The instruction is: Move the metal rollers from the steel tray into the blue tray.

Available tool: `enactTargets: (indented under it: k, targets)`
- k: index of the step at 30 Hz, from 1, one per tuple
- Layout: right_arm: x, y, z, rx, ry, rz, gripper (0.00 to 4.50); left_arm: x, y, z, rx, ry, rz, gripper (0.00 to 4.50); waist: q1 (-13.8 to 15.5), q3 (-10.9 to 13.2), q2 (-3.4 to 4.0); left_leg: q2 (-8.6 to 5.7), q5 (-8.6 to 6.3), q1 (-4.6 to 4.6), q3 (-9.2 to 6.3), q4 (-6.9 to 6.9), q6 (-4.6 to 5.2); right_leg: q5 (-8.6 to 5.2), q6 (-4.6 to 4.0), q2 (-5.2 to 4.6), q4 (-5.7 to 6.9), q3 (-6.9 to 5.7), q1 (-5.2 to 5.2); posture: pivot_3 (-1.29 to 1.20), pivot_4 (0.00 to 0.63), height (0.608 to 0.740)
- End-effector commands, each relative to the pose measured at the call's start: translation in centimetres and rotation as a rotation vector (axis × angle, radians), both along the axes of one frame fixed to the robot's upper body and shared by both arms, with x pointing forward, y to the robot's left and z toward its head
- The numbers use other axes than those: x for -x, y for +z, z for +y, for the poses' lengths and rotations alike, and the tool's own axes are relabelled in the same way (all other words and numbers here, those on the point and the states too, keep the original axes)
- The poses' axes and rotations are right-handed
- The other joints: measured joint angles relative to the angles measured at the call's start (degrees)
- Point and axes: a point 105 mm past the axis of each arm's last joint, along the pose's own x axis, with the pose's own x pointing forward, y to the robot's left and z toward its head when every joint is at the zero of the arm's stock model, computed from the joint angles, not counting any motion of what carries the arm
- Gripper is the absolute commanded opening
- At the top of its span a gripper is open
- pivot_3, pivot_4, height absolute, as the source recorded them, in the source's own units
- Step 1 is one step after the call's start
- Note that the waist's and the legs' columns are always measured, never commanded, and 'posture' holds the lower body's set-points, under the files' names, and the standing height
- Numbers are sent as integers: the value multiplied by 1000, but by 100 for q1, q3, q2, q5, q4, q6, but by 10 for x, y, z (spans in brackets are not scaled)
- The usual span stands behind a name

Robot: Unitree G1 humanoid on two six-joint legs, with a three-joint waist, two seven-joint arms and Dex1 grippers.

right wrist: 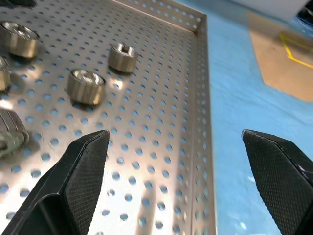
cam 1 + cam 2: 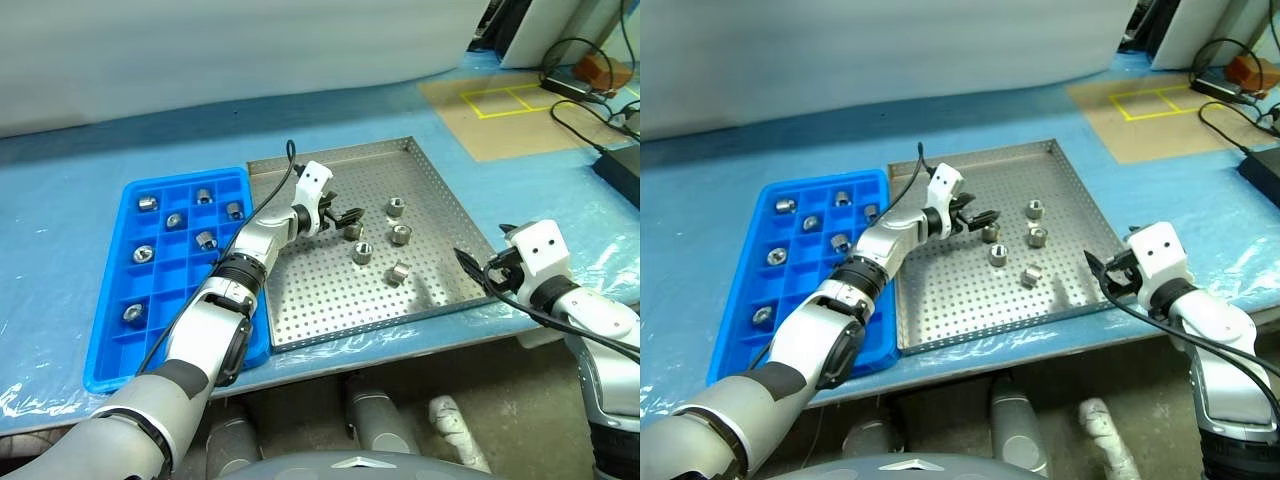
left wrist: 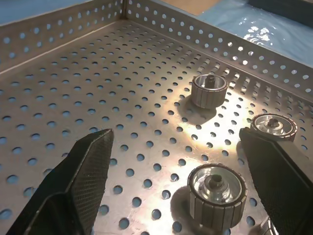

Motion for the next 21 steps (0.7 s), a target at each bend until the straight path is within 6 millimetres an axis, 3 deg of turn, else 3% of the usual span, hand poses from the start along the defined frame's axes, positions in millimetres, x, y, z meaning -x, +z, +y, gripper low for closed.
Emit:
enactTargets:
  k: [1,11,14,18,20,21]
  targets:
    - [4,15,-1,10,-22,-57,4500,-2,14,-2,16,-21,-44,4330,-125,0,0,-2,-8,-11,-1,13,9,-2,3,-5,-2,-1,0,-720,150,740]
    - [4,8,1,43,-17,-22,4500,4,-16,12,-107,-28,-6,4330,-531,0,1,-11,-38,-60,-15,63,41,-4,8,-25,-17,-16,3,-692,150,740]
    - [-1,9,2,47,-2,-25,4500,2,-22,21,-140,18,1,3738,-559,0,1,-11,-39,-60,-17,63,41,-5,10,-26,-17,-20,4,-672,150,740]
    - [-7,8,5,48,17,-23,4500,2,-25,29,-134,46,22,2367,-575,0,1,-10,-39,-58,-18,64,41,-5,10,-27,-16,-23,6,-643,150,740]
    - [-10,8,7,49,30,-23,4500,4,-19,27,-44,41,61,1726,-576,0,1,-10,-39,-57,-19,64,41,-5,10,-29,-16,-26,9,-627,150,740]
    - [-11,8,9,49,36,-24,4500,5,-16,26,-10,37,73,1720,-569,0,1,-10,-39,-58,-20,64,41,-5,10,-32,-16,-29,10,-617,150,740]
